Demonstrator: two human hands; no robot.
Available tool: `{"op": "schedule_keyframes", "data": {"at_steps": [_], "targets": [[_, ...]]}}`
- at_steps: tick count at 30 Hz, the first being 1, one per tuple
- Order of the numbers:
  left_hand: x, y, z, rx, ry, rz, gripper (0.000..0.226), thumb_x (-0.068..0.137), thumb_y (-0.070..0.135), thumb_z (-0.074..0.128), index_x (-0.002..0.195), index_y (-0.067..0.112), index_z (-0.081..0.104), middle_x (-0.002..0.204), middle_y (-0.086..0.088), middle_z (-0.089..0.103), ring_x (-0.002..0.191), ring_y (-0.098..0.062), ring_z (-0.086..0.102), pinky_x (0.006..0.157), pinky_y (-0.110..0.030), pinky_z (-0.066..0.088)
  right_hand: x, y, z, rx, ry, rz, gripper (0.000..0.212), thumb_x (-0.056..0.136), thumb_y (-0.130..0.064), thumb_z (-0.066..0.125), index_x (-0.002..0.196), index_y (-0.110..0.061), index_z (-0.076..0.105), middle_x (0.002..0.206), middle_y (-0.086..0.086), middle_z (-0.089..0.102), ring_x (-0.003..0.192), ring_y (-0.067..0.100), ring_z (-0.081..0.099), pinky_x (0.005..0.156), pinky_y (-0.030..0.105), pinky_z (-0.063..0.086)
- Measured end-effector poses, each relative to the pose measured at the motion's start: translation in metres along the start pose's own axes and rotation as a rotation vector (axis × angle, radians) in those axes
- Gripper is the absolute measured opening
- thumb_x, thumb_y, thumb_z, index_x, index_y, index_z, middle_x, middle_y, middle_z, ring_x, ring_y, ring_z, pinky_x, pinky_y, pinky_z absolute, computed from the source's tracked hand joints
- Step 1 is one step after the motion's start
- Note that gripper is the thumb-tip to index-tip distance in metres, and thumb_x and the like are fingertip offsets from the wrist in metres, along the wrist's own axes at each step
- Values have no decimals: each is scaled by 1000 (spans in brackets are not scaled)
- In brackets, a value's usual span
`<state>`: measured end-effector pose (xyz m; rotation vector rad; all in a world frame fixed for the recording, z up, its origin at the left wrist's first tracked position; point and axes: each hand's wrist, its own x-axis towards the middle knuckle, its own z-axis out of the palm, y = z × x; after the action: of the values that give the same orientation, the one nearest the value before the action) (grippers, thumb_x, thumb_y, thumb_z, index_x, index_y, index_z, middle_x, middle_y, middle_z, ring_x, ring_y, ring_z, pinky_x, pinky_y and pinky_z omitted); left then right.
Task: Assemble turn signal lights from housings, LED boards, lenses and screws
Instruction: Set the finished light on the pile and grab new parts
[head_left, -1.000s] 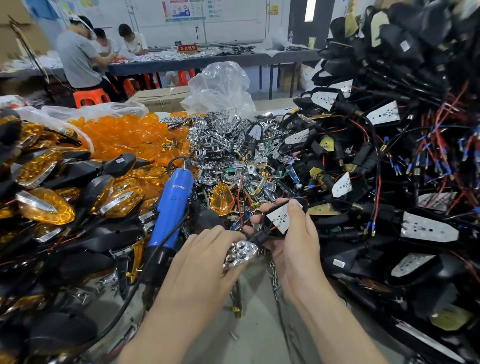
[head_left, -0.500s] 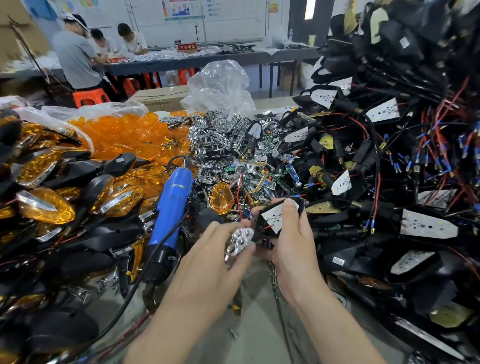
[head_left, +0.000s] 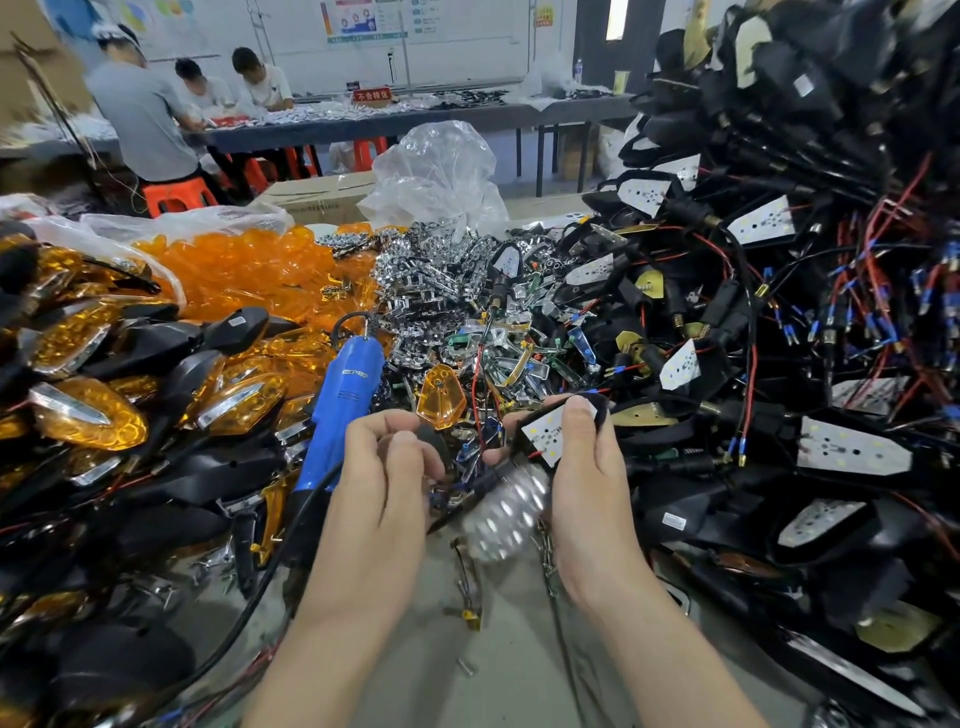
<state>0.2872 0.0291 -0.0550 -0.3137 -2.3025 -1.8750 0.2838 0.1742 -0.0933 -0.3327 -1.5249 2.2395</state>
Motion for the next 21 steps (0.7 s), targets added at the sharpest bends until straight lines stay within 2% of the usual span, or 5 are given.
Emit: {"op": "schedule_keyframes", "data": {"at_steps": [3, 6, 14, 18, 21], "targets": [[2, -4, 3, 65, -32, 10, 19, 101, 18, 43, 102, 33, 53, 79, 6, 65, 60, -10, 52, 61, -35, 44, -1, 1, 2, 12, -12, -9, 31, 96, -58, 41, 104, -35, 61, 105, 6, 75, 93, 35, 74, 88, 58, 59], [-1, -2, 1, 111, -92, 64, 15, 96, 25, 48, 96, 37, 57, 77, 6, 67, 62, -18, 55, 60, -39, 46, -1, 3, 3, 15, -4, -23, 29, 104, -49, 39, 91, -35, 61, 93, 7, 76, 72, 29, 74, 72, 49, 61], [-15, -3, 3, 673, -459, 237, 35, 74, 68, 44, 103, 48, 44, 104, 35, 51, 80, 9, 53, 69, -19, 45, -2, -1, 4, -21, 12, -40, 27, 93, -61, 41, 94, -41, 60, 109, 14, 72, 105, 46, 66, 99, 64, 50], [-16, -2, 2, 778, -481, 306, 27, 85, 57, 47, 108, 45, 40, 101, 40, 44, 79, 11, 47, 62, -15, 37, 0, 2, 1, 24, -10, -23, 25, 96, -55, 42, 90, -38, 60, 98, 10, 75, 81, 37, 72, 84, 57, 58], [-16, -3, 1, 743, -446, 276, 16, 85, 49, 42, 100, 42, 42, 92, 36, 50, 76, 10, 48, 58, -17, 34, 0, 1, 2, 23, -6, -2, 27, 95, -57, 43, 99, -38, 62, 108, 11, 75, 96, 41, 71, 95, 65, 54]]}}
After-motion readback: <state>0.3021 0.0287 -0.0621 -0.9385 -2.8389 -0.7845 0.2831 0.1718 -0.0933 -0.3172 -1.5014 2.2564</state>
